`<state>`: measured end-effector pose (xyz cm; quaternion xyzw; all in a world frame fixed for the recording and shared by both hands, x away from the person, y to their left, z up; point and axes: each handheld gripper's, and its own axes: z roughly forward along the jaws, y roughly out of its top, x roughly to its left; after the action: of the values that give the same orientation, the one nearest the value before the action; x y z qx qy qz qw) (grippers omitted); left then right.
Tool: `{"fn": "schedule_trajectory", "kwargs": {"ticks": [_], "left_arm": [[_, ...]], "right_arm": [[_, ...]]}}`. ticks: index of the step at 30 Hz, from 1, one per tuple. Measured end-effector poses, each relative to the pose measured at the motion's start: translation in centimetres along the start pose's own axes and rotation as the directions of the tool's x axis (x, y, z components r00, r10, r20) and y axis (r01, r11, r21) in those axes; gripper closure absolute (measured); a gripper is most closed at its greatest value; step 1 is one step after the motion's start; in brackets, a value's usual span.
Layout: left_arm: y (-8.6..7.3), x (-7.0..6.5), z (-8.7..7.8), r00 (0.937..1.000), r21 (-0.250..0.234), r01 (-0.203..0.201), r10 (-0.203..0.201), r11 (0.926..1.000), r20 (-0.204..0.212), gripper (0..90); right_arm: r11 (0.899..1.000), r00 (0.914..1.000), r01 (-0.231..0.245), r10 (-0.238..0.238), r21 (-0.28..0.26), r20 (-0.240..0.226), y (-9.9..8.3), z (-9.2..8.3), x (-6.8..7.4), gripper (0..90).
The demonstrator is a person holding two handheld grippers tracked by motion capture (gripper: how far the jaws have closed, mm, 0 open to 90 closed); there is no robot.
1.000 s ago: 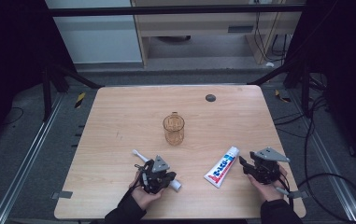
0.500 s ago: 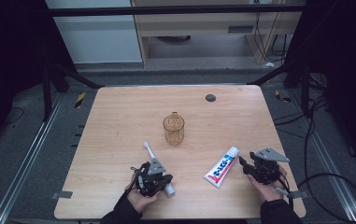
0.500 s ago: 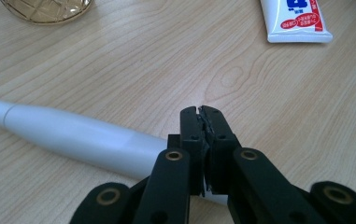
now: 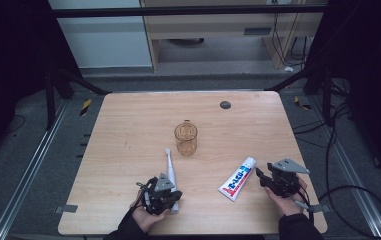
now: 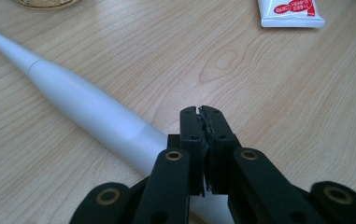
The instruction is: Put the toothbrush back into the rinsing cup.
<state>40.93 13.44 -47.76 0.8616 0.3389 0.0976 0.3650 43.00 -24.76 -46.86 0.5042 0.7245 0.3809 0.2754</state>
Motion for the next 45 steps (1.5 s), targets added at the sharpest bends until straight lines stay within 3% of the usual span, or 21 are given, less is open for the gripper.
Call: {"fn": "schedule_trajectory", "kwargs": {"ticks": [45], "left_arm": [[-1.3,1.7,-1.4,0.9984,0.012,0.040,-0.039,0.9991,-0.040,86.8]], "right_arm": [[1.000,1.0000,0.008,-0.008,0.008,0.003,0.0,0.2,0.1,50.9]]}}
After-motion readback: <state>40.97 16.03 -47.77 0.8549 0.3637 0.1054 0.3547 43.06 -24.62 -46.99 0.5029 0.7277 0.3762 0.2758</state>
